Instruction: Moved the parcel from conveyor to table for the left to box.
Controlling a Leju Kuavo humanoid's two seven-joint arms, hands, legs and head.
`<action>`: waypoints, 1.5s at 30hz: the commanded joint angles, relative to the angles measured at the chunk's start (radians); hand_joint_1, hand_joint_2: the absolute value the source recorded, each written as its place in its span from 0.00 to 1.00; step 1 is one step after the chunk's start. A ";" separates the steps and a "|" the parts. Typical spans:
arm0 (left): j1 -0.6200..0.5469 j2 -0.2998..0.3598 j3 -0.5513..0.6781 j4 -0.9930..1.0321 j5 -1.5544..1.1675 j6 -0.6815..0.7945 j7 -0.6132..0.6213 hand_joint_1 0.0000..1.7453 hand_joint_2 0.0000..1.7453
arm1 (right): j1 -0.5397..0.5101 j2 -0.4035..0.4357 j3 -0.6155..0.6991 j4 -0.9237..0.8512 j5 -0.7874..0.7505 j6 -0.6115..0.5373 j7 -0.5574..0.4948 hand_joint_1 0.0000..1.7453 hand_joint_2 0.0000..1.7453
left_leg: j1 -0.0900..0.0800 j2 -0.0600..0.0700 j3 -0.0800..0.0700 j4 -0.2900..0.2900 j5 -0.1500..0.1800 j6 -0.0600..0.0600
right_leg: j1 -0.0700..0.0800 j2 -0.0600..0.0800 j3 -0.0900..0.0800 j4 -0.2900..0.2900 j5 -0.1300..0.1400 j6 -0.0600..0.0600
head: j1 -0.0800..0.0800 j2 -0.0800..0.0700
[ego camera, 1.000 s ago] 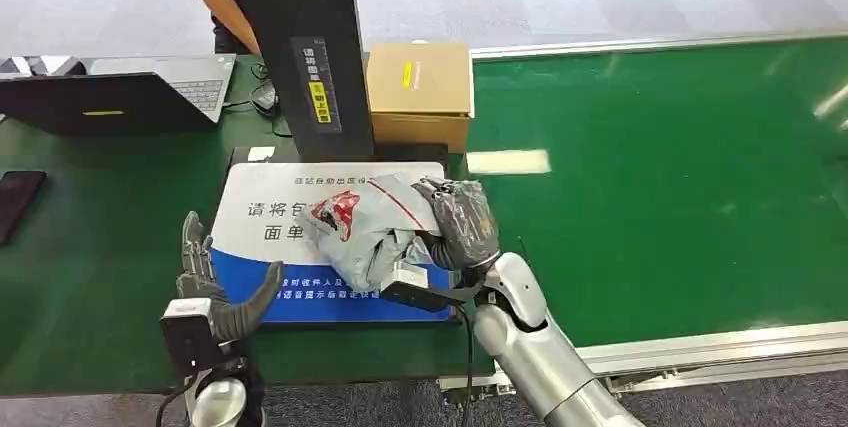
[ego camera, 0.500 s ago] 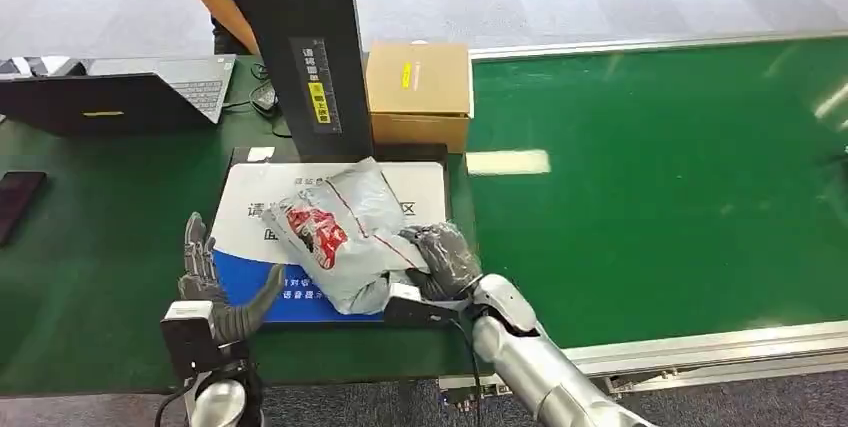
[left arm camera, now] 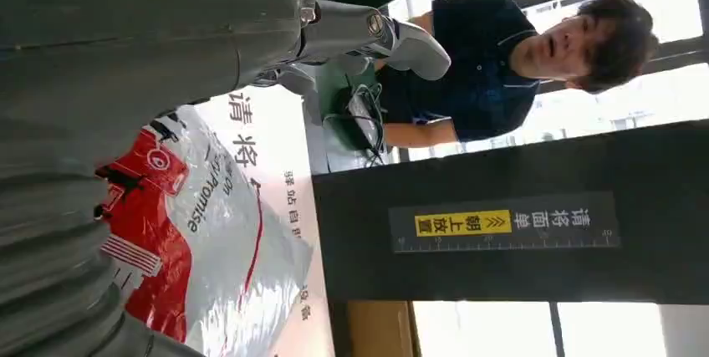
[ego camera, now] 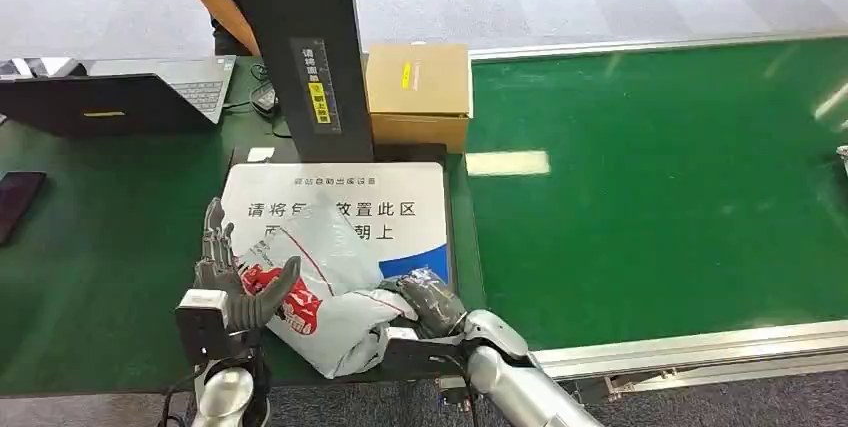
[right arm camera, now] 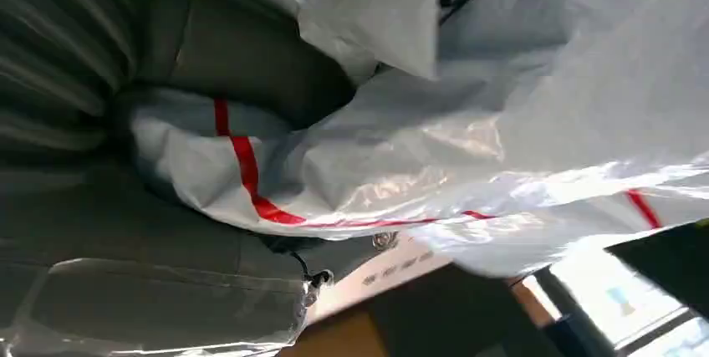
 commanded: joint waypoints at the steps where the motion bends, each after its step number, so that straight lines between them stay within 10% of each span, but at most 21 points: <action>1: 0.004 0.011 0.010 0.025 -0.012 0.000 0.012 0.00 1.00 | -0.046 0.006 -0.018 0.170 0.170 -0.225 0.257 0.00 1.00 | -0.001 0.000 0.002 -0.002 0.002 0.000 | 0.000 -0.002 0.002 -0.001 0.001 -0.003 | 0.000 0.000; 10: -0.017 -0.004 -0.002 0.072 -0.013 -0.008 0.014 0.00 1.00 | -0.004 0.002 -0.222 0.110 0.329 -0.387 0.399 0.00 1.00 | -0.001 -0.003 0.004 -0.004 0.004 0.001 | 0.000 -0.006 0.005 -0.003 0.003 -0.004 | 0.000 0.000; 16: -0.041 -0.002 -0.012 0.105 -0.011 -0.011 0.008 0.00 1.00 | 0.009 0.027 -0.320 0.084 0.126 -0.366 0.181 0.00 1.00 | 0.000 -0.004 0.007 -0.001 0.002 0.001 | -0.001 -0.005 0.008 -0.001 0.001 -0.002 | 0.000 0.000; 21: -0.047 0.007 -0.015 0.113 -0.001 -0.013 -0.001 0.00 1.00 | 0.066 0.018 -0.313 -0.050 -0.134 -0.220 0.006 0.00 1.00 | -0.001 -0.005 0.006 -0.004 0.004 0.001 | -0.001 -0.007 0.007 -0.003 0.002 -0.004 | 0.000 0.000; 24: -0.053 0.012 -0.018 0.124 0.003 -0.018 -0.007 0.00 1.00 | 0.125 -0.003 -0.302 -0.191 -0.389 0.061 -0.127 0.00 1.00 | 0.000 -0.003 0.006 -0.003 0.002 0.001 | -0.001 -0.005 0.006 -0.002 0.001 -0.004 | 0.000 0.000; 34: -0.038 0.023 -0.012 0.111 0.014 -0.025 -0.016 0.00 1.00 | 0.220 -0.058 -0.274 -0.412 -0.715 0.505 -0.216 0.00 1.00 | -0.001 -0.002 0.001 -0.001 0.000 0.000 | 0.000 -0.003 0.002 0.000 -0.001 -0.002 | 0.000 0.000; 45: -0.002 0.020 -0.005 0.054 -0.006 -0.018 0.002 0.00 1.00 | 0.289 -0.049 -0.281 -0.549 -0.650 0.424 -0.196 0.00 1.00 | 0.000 -0.001 0.001 -0.001 0.000 0.000 | 0.000 -0.002 0.001 0.000 -0.001 -0.003 | 0.000 0.000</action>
